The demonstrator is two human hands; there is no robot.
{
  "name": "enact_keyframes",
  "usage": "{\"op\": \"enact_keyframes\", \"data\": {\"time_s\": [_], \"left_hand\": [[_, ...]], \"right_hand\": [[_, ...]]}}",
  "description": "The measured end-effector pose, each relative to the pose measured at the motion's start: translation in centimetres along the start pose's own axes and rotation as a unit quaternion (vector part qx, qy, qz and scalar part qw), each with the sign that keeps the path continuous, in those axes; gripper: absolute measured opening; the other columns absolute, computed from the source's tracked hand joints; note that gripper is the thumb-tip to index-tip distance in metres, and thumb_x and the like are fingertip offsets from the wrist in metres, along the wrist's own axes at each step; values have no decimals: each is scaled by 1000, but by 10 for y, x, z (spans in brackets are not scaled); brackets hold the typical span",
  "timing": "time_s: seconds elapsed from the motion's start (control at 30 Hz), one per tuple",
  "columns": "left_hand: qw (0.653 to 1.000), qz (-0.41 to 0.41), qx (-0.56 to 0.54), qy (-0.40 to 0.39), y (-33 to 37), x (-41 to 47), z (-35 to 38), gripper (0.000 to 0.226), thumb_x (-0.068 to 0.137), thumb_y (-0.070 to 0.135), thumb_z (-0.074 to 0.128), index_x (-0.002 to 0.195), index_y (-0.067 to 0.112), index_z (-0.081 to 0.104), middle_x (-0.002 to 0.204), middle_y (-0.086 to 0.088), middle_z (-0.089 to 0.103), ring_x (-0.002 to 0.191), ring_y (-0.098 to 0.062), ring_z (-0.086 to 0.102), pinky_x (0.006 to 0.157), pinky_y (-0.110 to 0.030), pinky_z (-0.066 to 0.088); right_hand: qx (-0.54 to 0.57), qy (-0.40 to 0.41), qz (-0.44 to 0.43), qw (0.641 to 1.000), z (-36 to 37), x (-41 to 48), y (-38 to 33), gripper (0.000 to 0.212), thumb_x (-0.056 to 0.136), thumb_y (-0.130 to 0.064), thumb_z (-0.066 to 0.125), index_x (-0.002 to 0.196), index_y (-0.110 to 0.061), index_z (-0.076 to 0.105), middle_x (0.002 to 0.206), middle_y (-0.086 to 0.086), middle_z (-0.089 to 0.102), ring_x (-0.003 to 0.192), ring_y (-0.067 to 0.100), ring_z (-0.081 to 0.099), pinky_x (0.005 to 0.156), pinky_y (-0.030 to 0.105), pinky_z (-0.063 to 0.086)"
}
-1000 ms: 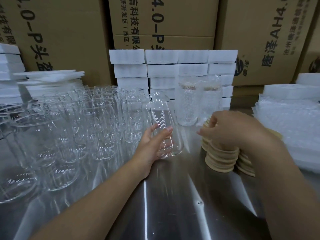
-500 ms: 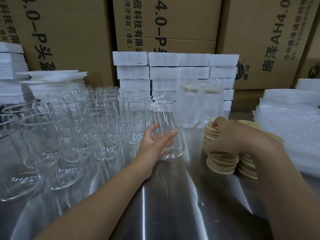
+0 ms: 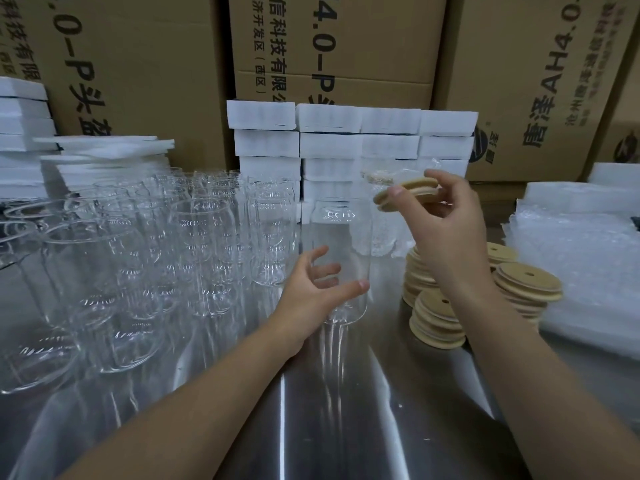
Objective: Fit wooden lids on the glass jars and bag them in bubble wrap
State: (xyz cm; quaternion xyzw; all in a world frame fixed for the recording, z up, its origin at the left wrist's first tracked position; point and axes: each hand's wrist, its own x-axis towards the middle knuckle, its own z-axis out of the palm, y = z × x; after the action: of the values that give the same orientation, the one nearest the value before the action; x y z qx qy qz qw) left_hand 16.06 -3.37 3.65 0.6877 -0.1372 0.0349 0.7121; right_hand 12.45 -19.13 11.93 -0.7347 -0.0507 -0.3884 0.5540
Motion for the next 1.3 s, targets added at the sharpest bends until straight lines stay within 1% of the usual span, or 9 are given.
{"op": "enact_keyframes", "data": {"time_s": [0.17, 0.27, 0.47, 0.63, 0.87, 1.0, 1.07, 1.17, 1.3], "left_hand": [[1000, 5, 14, -6, -2, 0, 2, 85, 51, 38, 84, 125, 42, 41, 116, 9, 62, 110, -6, 61, 89, -28, 52], [1000, 6, 25, -16, -3, 0, 1, 84, 50, 39, 86, 121, 45, 42, 117, 11, 61, 111, -5, 60, 92, -29, 52], [999, 10, 29, -39, -2, -2, 3, 94, 36, 48, 86, 120, 45, 44, 117, 10, 61, 111, -5, 59, 94, -28, 51], [998, 12, 36, -40, -1, -3, 4, 93, 47, 37, 88, 127, 40, 42, 118, 9, 61, 113, -6, 59, 95, -27, 50], [998, 9, 31, -44, 1, -5, 5, 91, 50, 33, 86, 129, 38, 41, 119, 8, 60, 111, -4, 58, 89, -22, 49], [998, 8, 32, -48, 1, -6, 5, 91, 50, 34, 86, 129, 39, 41, 120, 9, 60, 113, -6, 58, 90, -23, 49], [998, 10, 36, -51, 0, -6, 5, 90, 50, 34, 87, 127, 41, 42, 119, 10, 60, 113, -6, 58, 92, -24, 49], [997, 17, 44, -57, 1, -7, 6, 94, 41, 42, 88, 124, 44, 43, 118, 11, 60, 113, -8, 59, 94, -26, 50], [997, 25, 52, -60, 1, -7, 6, 97, 38, 46, 86, 125, 44, 43, 119, 9, 61, 113, -11, 61, 97, -30, 50]], "right_hand": [[87, 9, -12, 996, 4, -5, -1, 35, 78, -45, 74, 104, -28, 57, 107, -3, 64, 99, 8, 63, 79, 21, 51], [95, 3, -19, 995, 7, -6, 0, 31, 79, -43, 73, 102, -28, 58, 102, -7, 66, 101, 7, 63, 79, 19, 51], [65, -48, -31, 996, 13, -7, 5, 26, 81, -44, 70, 100, -31, 59, 105, -13, 65, 106, 2, 59, 85, 19, 50], [36, -78, -40, 995, 17, -9, 7, 22, 81, -47, 68, 97, -37, 57, 98, -21, 62, 100, -11, 55, 87, 19, 47], [1, -92, -43, 995, 16, -10, 10, 21, 81, -52, 64, 96, -40, 56, 100, -25, 60, 104, -8, 53, 84, 18, 43], [-25, -92, -60, 994, 16, -9, 9, 12, 90, -51, 55, 97, -42, 57, 111, -20, 54, 110, -3, 49, 95, 28, 43], [-5, -92, -74, 993, 15, -9, 7, 18, 92, -52, 42, 100, -46, 57, 115, -23, 52, 113, -8, 46, 99, 20, 38], [28, -105, -89, 990, 14, -10, 4, 35, 94, -47, 27, 109, -44, 59, 123, -27, 52, 120, -15, 41, 98, 4, 29], [47, -122, -102, 986, 15, -12, 6, 40, 97, -39, 24, 104, -39, 63, 117, -26, 59, 123, -9, 45, 100, 6, 29]]}}
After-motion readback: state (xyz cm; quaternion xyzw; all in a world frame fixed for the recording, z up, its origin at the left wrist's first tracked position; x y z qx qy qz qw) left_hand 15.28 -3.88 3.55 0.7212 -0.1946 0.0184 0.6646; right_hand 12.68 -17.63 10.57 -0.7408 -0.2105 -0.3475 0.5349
